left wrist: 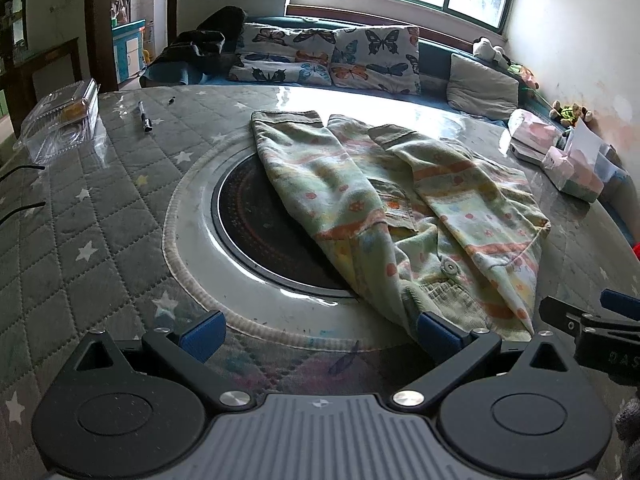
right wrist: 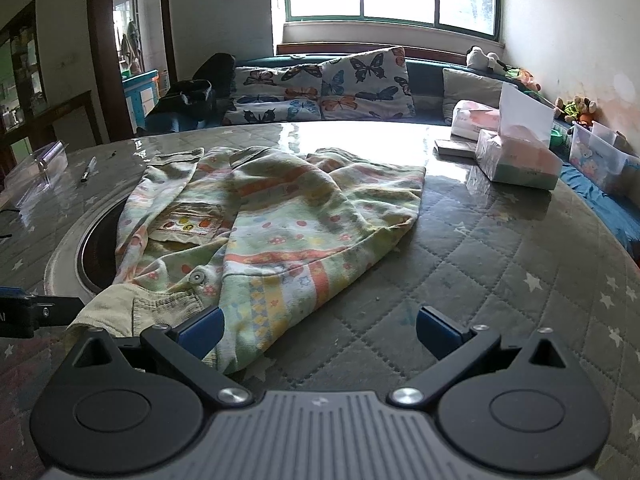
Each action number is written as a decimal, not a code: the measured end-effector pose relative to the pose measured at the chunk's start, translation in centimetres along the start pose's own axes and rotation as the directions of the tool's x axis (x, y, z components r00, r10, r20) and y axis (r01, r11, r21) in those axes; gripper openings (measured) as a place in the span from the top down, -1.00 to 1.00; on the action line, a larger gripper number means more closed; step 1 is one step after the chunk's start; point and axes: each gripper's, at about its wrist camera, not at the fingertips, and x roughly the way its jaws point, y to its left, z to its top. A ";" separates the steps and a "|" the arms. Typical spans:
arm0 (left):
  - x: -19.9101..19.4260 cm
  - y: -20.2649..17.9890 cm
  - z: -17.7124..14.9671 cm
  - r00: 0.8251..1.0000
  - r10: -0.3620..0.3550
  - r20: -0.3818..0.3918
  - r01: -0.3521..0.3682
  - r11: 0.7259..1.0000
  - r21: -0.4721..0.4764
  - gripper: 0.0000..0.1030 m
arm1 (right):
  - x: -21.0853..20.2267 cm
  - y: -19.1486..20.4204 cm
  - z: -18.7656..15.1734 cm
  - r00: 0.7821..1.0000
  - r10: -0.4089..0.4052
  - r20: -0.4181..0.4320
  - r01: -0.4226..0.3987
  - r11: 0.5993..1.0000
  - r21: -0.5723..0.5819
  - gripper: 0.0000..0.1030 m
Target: Fold clothes
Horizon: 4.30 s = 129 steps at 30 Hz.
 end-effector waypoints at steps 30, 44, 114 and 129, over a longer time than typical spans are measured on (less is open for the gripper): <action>-1.8 -0.4 -0.9 1.000 -0.012 0.014 0.012 1.000 0.013 -1.00 | -2.3 0.6 -0.5 0.999 0.007 0.033 -0.007 1.000 0.002 -1.00; -2.0 -0.6 -1.1 1.000 -0.010 0.010 0.010 1.000 0.022 -1.00 | -2.6 0.8 -0.7 0.999 0.013 0.036 -0.013 1.000 0.004 -1.00; 1.1 -2.9 4.2 0.999 0.039 -0.006 -0.038 0.987 0.156 -1.00 | 0.8 0.2 3.3 0.999 0.030 0.013 -0.030 0.999 -0.037 -1.00; 6.2 -0.7 8.4 0.996 0.088 0.002 -0.088 0.988 0.125 -0.99 | 6.9 1.3 8.4 0.996 0.091 -0.013 -0.092 0.989 -0.120 -0.80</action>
